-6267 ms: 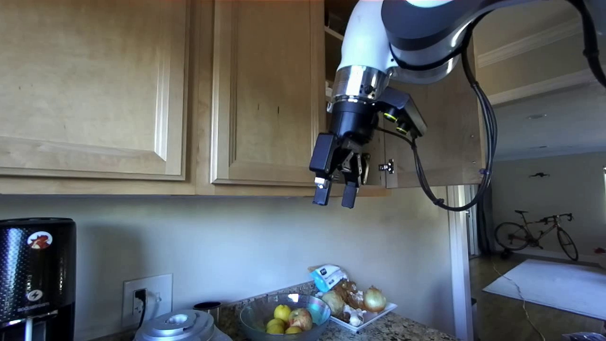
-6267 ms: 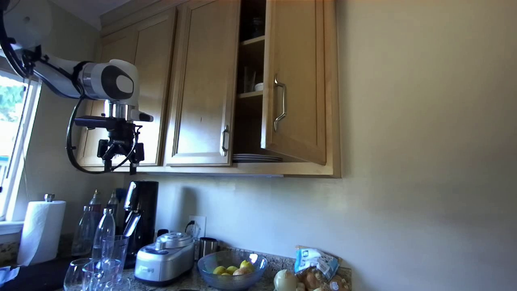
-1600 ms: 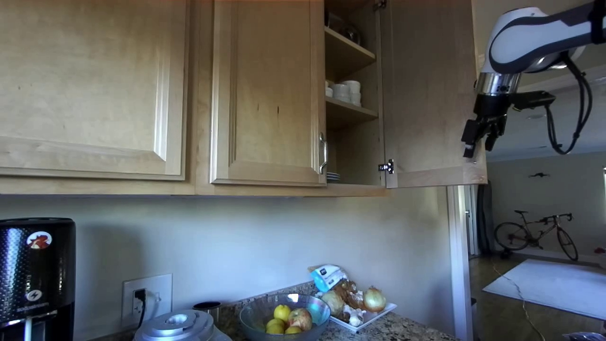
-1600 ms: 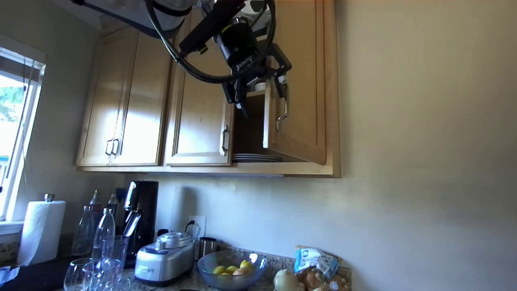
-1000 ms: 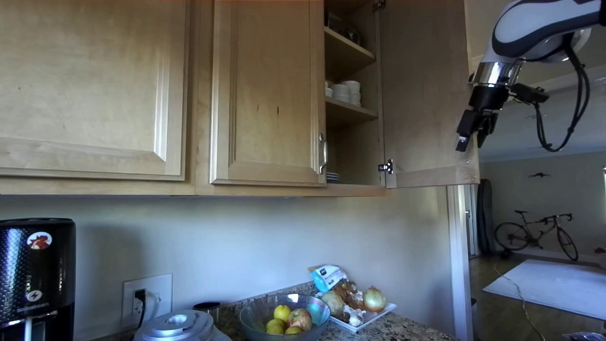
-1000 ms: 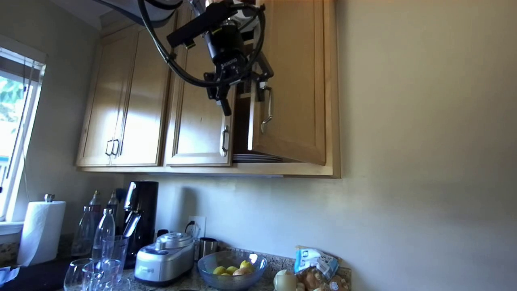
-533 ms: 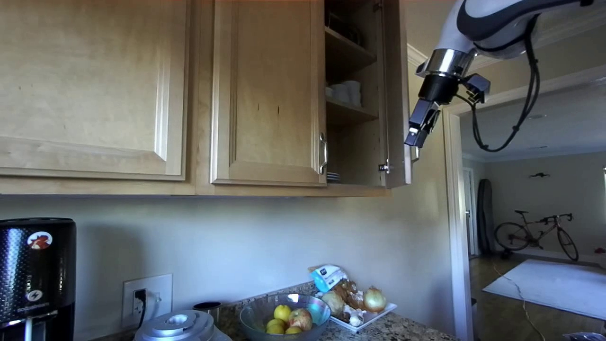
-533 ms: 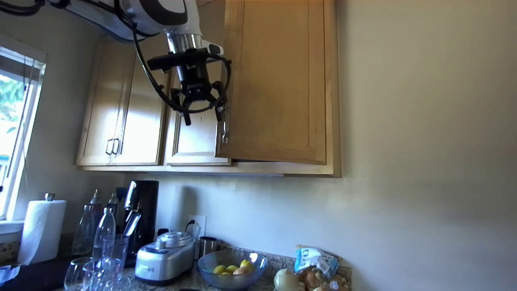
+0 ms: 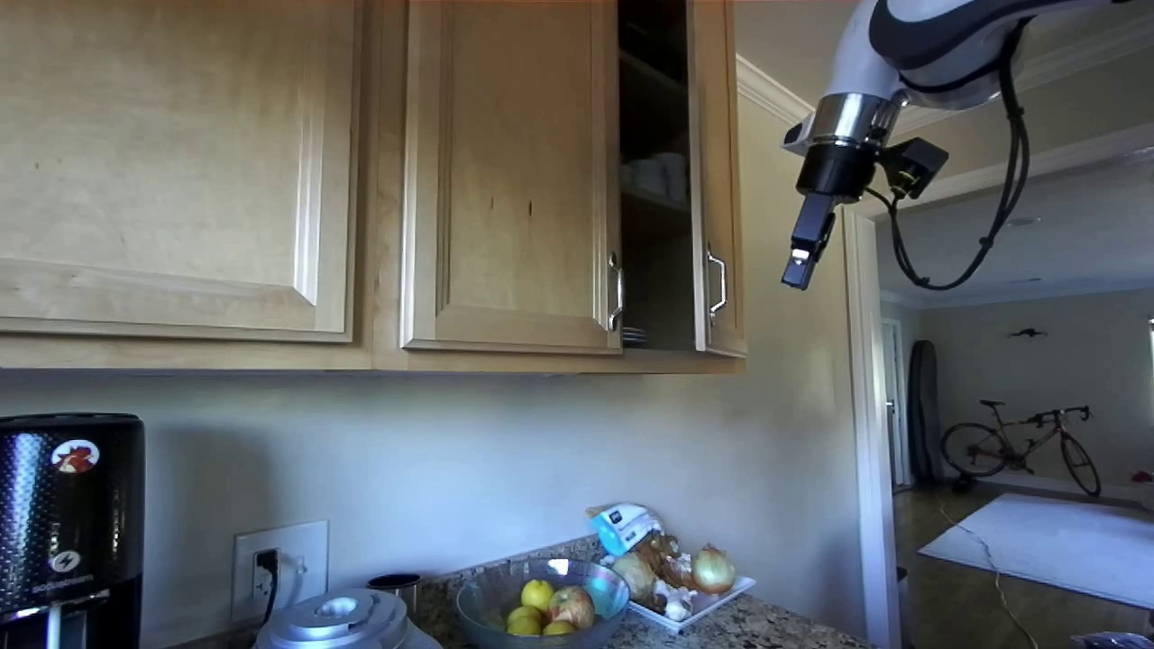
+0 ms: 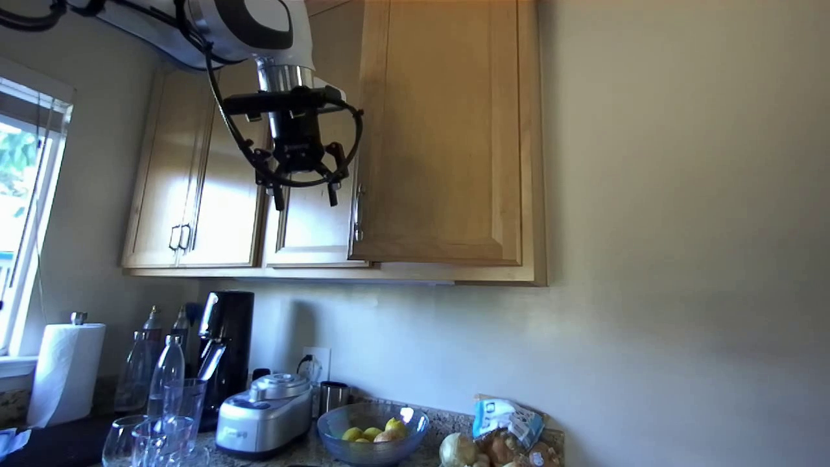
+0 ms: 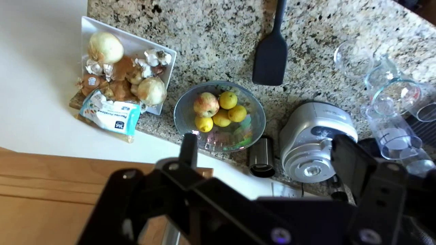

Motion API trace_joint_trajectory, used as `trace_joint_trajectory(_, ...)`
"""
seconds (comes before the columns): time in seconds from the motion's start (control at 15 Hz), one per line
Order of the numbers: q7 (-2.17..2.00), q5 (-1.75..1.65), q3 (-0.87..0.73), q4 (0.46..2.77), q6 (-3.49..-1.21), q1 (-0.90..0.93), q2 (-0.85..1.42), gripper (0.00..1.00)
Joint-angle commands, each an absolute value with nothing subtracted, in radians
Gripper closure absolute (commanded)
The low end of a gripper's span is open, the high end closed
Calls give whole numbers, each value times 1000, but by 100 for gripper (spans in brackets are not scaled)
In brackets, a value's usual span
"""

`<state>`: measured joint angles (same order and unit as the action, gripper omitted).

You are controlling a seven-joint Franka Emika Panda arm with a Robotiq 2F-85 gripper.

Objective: Close first the left cabinet door then the right cabinet door

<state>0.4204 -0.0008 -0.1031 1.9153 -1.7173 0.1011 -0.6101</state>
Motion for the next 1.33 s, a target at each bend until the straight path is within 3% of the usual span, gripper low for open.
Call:
trace_joint_trajectory(0.0,426,6,-142,1980,-1652,77,-714,0)
trace_joint_trajectory(0.33,404,-12,-211,1993,-1605,16,-774,0)
trace_joint_trajectory(0.4,404,-13,-226,1988,-1608,6,-774,5)
trace_joint_trajectory(0.47,409,-10,-241,1980,-1606,1,-769,26)
trace_joint_trajectory(0.67,377,29,-242,1991,-1704,15,-707,36)
trace_joint_trajectory(1.2,246,74,-124,1871,-1996,24,-365,90)
trace_joint_trajectory(1.27,231,65,-110,1848,-2016,19,-330,92)
